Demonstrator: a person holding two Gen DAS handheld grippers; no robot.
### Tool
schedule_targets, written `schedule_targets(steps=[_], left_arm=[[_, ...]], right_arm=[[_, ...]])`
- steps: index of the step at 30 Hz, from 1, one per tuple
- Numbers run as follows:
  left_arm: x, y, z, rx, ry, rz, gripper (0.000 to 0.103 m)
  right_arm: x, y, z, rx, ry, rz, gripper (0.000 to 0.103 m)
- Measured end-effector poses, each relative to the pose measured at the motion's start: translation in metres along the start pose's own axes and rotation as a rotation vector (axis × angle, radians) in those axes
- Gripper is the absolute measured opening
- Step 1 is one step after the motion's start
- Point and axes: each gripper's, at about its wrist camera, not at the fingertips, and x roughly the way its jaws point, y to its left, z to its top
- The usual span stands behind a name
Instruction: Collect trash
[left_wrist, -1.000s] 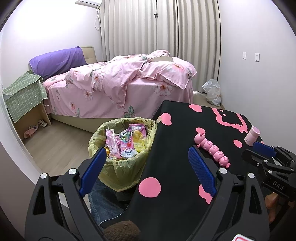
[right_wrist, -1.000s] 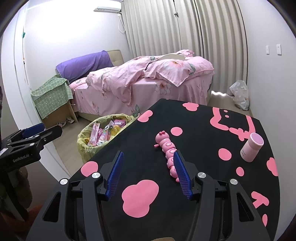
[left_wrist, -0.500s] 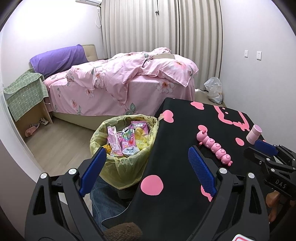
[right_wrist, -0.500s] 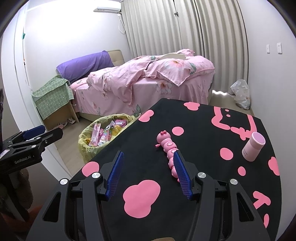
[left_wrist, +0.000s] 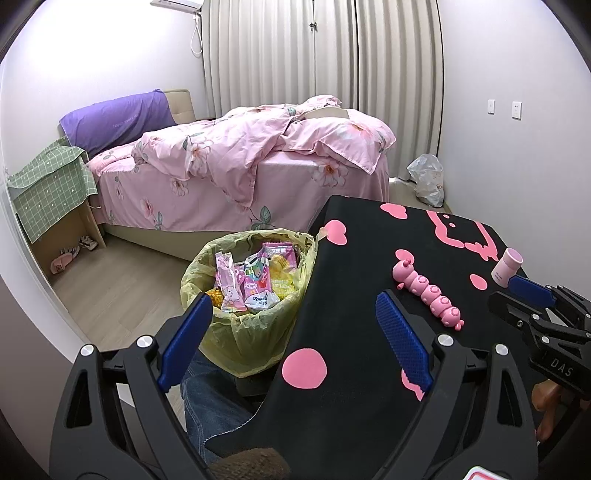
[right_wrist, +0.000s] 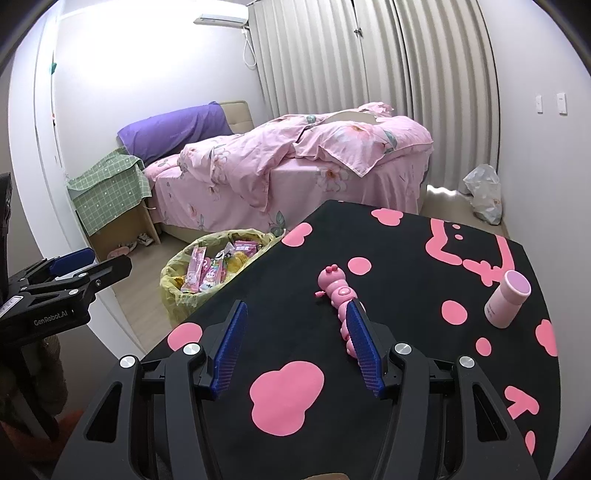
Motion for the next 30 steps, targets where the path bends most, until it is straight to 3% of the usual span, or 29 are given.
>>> schedule_targets(steps=[30], left_arm=[[-0.0026,0.0004,0.0031,-0.003,0.008,-0.019,0.086]], right_arm=[[-0.0010,0.0010,-0.0006,-0.006,-0.002,-0.003,0.053]])
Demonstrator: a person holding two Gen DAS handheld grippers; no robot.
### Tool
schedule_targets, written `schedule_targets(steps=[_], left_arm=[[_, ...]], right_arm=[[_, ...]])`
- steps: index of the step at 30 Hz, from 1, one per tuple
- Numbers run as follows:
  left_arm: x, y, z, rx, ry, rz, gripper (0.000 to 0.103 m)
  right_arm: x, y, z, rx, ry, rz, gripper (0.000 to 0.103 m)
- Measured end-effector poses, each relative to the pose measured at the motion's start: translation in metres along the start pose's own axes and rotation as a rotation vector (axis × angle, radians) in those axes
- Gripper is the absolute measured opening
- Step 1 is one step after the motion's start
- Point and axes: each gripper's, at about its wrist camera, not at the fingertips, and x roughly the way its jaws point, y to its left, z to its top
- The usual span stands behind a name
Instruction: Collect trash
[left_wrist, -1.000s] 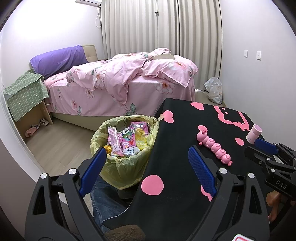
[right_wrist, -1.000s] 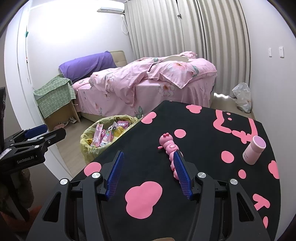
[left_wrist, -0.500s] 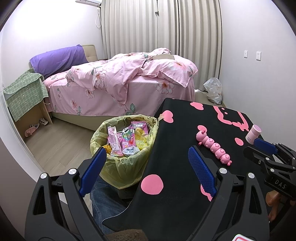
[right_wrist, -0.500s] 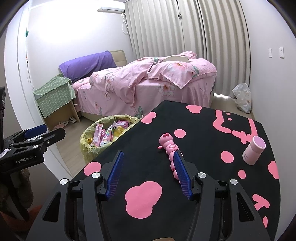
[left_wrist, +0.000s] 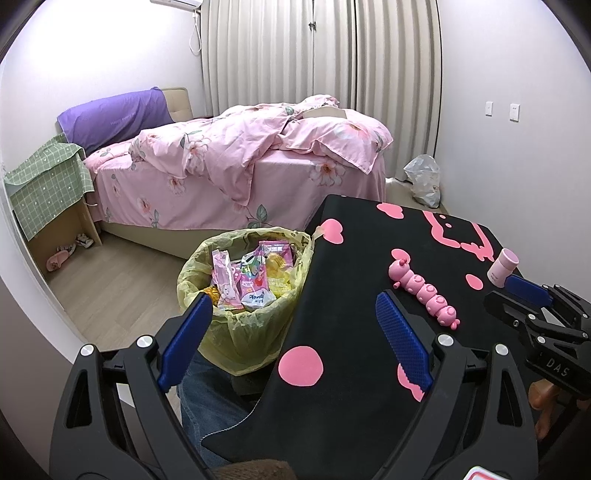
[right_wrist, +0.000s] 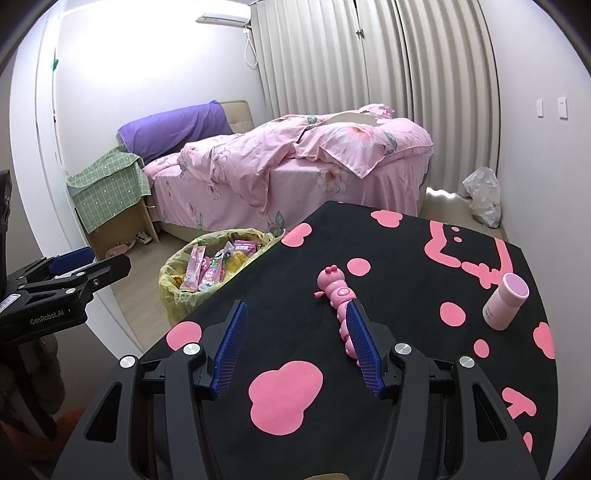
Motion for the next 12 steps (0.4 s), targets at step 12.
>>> schedule_targets(steps=[12], left_arm=[[0.100,-0.032,0.010,0.012,0.202,-0.108,0.089]], right_arm=[[0.066,-0.095,0.021,0.055,0.072,-0.086,0.062]])
